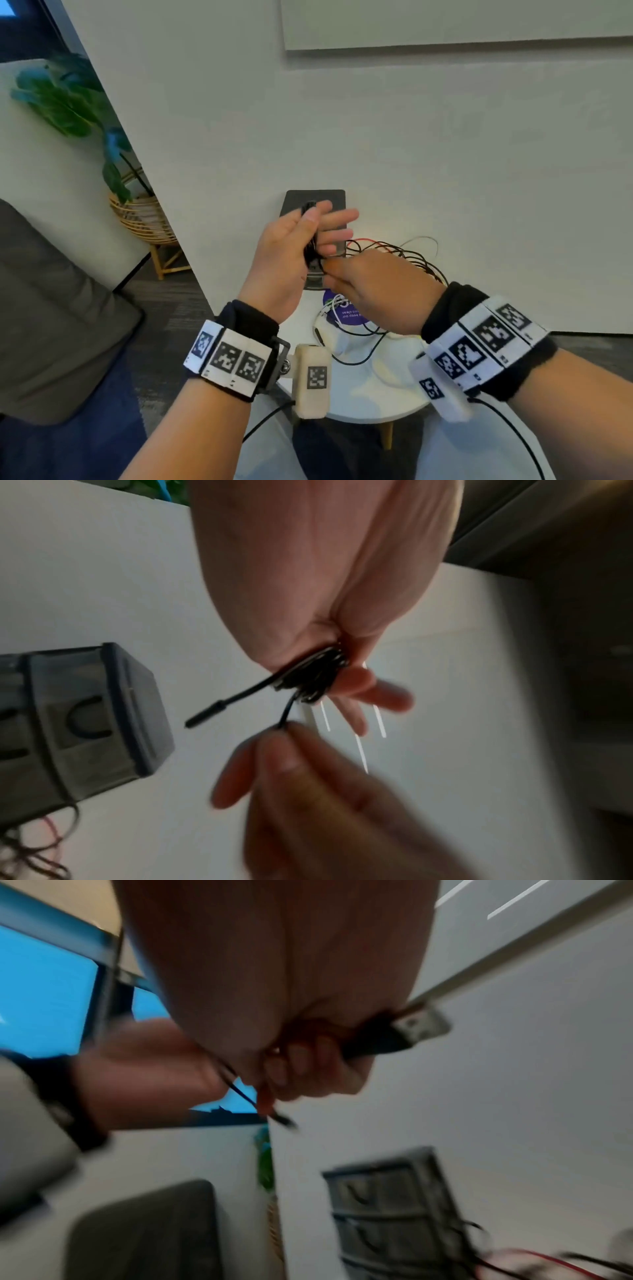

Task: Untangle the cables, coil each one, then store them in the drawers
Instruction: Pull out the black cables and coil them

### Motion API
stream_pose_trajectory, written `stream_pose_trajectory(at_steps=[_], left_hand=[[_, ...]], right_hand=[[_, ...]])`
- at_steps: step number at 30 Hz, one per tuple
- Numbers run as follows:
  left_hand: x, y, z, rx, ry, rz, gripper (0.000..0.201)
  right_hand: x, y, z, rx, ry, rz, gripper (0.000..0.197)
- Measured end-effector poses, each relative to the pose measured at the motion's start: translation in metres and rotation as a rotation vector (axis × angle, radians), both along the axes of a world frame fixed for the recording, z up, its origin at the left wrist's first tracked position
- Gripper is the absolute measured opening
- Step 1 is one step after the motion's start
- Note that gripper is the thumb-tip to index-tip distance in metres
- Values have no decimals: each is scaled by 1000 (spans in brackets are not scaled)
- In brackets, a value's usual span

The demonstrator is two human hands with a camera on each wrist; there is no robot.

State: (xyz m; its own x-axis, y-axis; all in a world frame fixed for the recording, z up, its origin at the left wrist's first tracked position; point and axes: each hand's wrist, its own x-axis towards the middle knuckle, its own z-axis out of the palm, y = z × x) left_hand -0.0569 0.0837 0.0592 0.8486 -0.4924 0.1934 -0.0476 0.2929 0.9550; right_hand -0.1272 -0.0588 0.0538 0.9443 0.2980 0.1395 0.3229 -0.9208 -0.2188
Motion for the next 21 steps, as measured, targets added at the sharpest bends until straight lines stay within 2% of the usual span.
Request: stream_pose_trajectory(at_steps=[3, 5, 7, 9, 13, 18, 21], left_hand=[[-3, -7, -14, 208, -46, 15, 31], [-3, -7, -20, 327, -143, -14, 34], [-5, -4, -17, 344, -177, -47, 41], [-10, -4, -9, 319, -153, -55, 46], [-19, -5, 2, 288, -6, -44, 65], [-8, -3, -5, 326, -28, 47, 41], [-9, 0, -13, 278, -57, 103, 39]], right_hand=[[-7, 14, 17, -212, -53, 68, 16], [-8, 11, 31, -212, -49, 63, 18], [-8, 5, 41, -119, -54, 106, 14], [-8, 0, 43, 62, -83, 137, 6], [-9, 4, 34, 277, -134, 76, 28], [-6, 1, 18, 375, -189, -51, 22], [-6, 0, 11, 416, -201, -109, 18]])
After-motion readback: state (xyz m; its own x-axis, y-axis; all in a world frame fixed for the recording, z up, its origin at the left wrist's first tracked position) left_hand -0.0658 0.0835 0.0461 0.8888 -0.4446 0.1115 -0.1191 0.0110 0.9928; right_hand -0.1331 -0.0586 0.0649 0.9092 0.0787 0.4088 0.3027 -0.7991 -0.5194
